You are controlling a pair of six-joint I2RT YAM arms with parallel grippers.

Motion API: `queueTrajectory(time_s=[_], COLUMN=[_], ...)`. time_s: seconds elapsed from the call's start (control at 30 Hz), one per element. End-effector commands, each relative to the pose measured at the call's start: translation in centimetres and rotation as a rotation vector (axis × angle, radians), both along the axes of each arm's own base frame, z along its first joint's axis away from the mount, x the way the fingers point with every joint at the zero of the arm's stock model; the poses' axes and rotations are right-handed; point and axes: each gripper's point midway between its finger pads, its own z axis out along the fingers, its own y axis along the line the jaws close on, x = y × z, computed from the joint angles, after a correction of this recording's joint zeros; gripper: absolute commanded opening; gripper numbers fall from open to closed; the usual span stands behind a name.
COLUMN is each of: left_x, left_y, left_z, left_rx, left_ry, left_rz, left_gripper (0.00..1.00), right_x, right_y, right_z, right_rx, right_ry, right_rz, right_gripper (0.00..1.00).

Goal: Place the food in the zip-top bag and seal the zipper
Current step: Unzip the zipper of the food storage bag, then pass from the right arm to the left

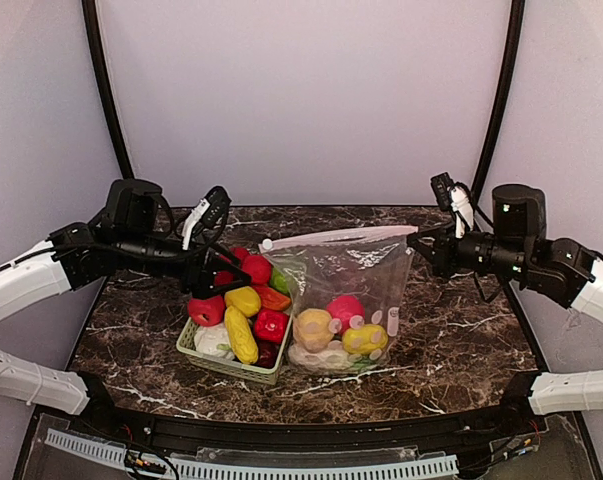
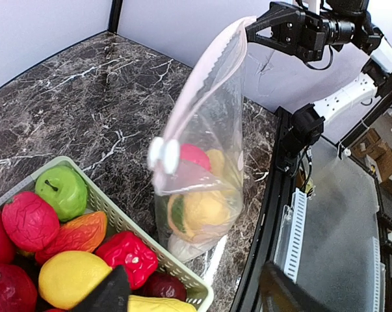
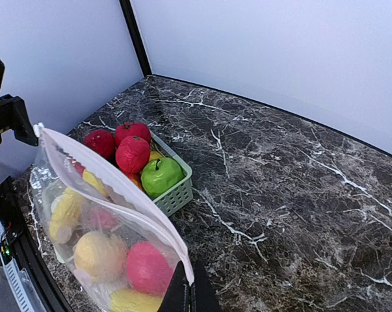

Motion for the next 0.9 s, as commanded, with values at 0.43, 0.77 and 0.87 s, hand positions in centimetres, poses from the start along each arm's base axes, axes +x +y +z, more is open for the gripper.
queueTrajectory(time_s=[0.43,0.77,0.87], left_x=[4.2,5.4,5.6], left_y=[-1.9,-3.2,-3.2], left_z=[0.8,-0.3,-0.6], left_rx=[-0.374,-0.381,-0.378], left_ry=[0.108,0.144,0.146], left_rz=[0.218,0.213,0.219], left_gripper=[0.8,0.44,0.34], right_x=[-1.2,-1.4,-1.4], right_y=[1.4,1.3,1.3], right_z=[1.9,2.1,1.9], right_rx=[0.079,0.088,0.087], right_ry=[-0.053,-0.058,-0.056], right_rz=[0.117,0.116,0.118], right_gripper=[0.0,0.0,0.0])
